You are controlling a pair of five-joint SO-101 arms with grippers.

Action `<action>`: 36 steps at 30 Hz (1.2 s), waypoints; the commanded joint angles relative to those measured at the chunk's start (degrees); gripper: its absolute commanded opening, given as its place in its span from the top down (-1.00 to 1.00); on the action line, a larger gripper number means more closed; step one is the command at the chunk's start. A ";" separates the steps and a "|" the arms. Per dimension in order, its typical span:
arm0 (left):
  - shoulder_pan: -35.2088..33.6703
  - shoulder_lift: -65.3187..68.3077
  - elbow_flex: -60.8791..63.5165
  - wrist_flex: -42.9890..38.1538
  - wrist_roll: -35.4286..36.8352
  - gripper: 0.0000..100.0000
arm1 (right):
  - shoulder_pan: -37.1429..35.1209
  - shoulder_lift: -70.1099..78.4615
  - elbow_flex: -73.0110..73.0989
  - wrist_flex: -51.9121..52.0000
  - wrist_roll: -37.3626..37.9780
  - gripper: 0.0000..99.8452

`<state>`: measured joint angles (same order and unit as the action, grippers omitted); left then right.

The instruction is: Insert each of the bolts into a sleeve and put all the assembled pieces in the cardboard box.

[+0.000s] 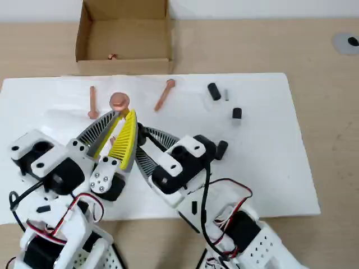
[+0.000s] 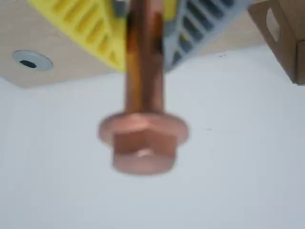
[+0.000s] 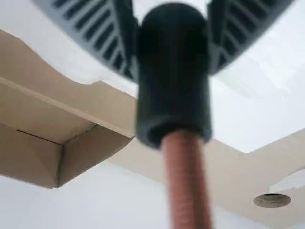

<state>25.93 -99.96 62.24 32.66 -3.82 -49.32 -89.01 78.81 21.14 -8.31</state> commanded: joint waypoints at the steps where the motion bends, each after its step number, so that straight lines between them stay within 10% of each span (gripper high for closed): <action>1: 0.79 -0.31 -0.70 0.09 -0.18 0.99 | 1.10 -1.10 -0.66 -1.49 0.26 0.98; 36: 1.05 0.04 3.16 -3.34 -1.76 0.99 | 0.84 -1.10 -0.75 -1.49 0.09 0.98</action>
<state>26.73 -99.87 65.76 30.73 -5.32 -49.05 -89.01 78.81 21.14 -8.31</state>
